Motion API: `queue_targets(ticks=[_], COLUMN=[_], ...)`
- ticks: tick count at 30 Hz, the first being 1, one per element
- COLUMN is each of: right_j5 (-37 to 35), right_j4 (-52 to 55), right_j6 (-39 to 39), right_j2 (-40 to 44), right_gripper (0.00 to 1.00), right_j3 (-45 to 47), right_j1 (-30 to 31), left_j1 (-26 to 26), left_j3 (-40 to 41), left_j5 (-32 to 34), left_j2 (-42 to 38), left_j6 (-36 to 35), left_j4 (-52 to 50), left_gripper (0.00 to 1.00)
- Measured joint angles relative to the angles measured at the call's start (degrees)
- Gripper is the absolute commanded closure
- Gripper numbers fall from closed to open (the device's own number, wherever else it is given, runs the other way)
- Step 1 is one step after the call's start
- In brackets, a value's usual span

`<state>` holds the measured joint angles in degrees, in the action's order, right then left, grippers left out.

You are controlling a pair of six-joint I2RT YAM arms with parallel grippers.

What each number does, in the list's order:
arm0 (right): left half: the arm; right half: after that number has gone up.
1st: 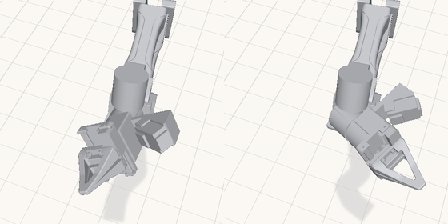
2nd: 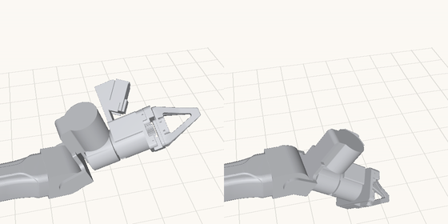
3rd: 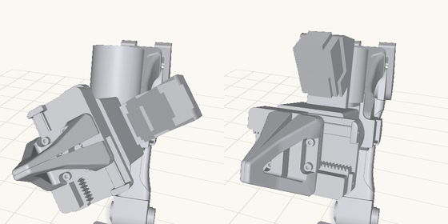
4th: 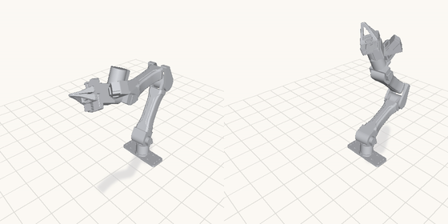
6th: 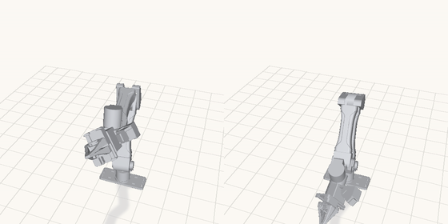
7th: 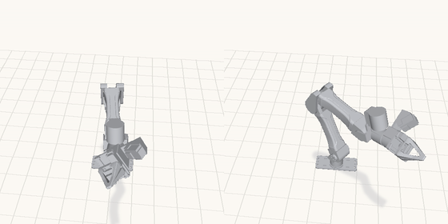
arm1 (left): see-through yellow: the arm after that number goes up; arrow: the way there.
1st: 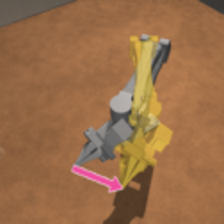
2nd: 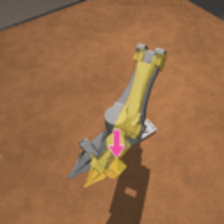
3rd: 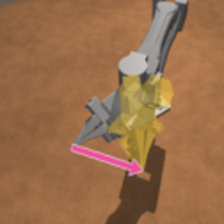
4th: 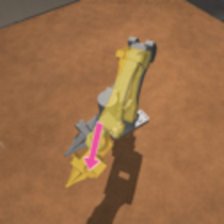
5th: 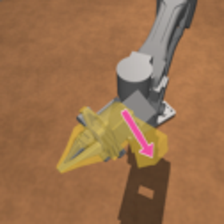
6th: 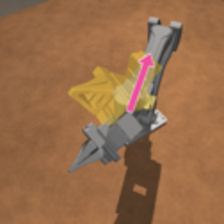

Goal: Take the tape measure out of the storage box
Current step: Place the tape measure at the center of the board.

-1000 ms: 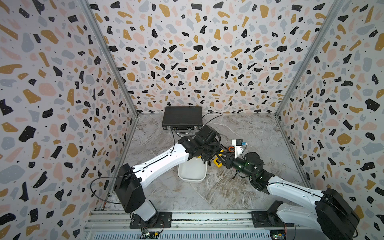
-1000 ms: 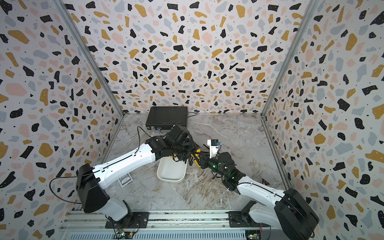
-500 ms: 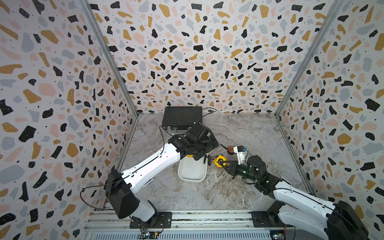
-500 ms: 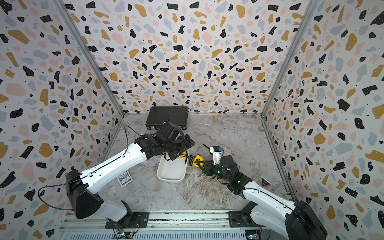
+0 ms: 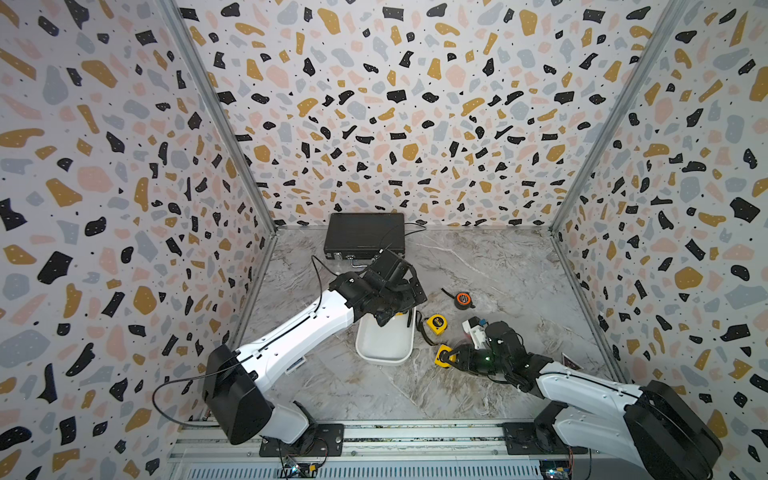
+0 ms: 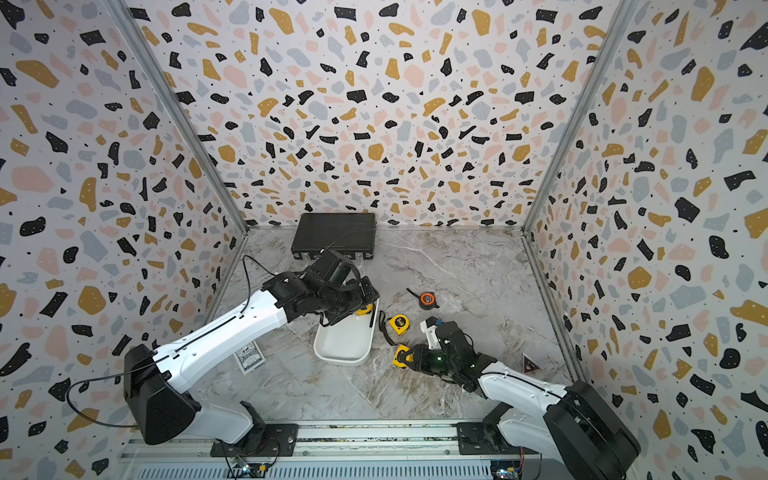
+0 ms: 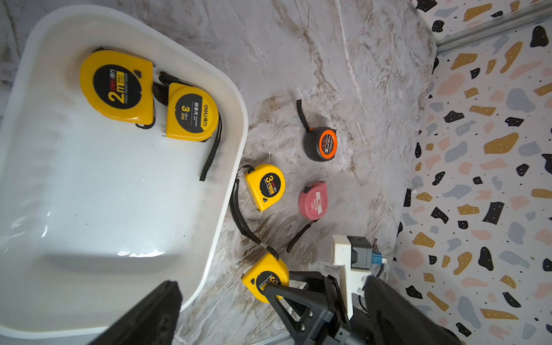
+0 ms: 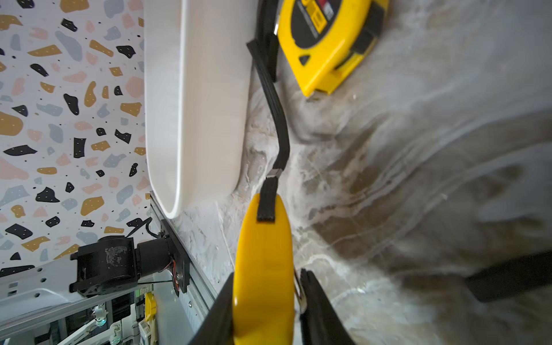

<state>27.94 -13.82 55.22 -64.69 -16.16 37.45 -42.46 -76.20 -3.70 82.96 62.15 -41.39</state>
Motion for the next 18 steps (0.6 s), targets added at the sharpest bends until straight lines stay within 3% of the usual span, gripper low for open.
queue_targets(ticks=[7,13,18], right_j5=[1.4,1.8,1.7], right_j4=[0.0,1.0,4.9], right_j6=[0.9,1.2,0.5], right_j2=[-2.5,-3.3,-2.3], right_gripper=[0.91,0.65,0.48], right_j3=[0.1,0.2,0.1], right_j1=[-0.8,-1.4,-1.5], left_j1=[0.0,0.1,0.4], left_j3=[0.8,2.1,3.6], left_j5=[0.5,1.3,1.4], left_j2=[-0.3,-0.6,-0.6], left_j6=[-1.1,-2.6,-3.4], left_j4=[-0.3,-0.9,-1.2], left_gripper=[0.00,0.00,0.00])
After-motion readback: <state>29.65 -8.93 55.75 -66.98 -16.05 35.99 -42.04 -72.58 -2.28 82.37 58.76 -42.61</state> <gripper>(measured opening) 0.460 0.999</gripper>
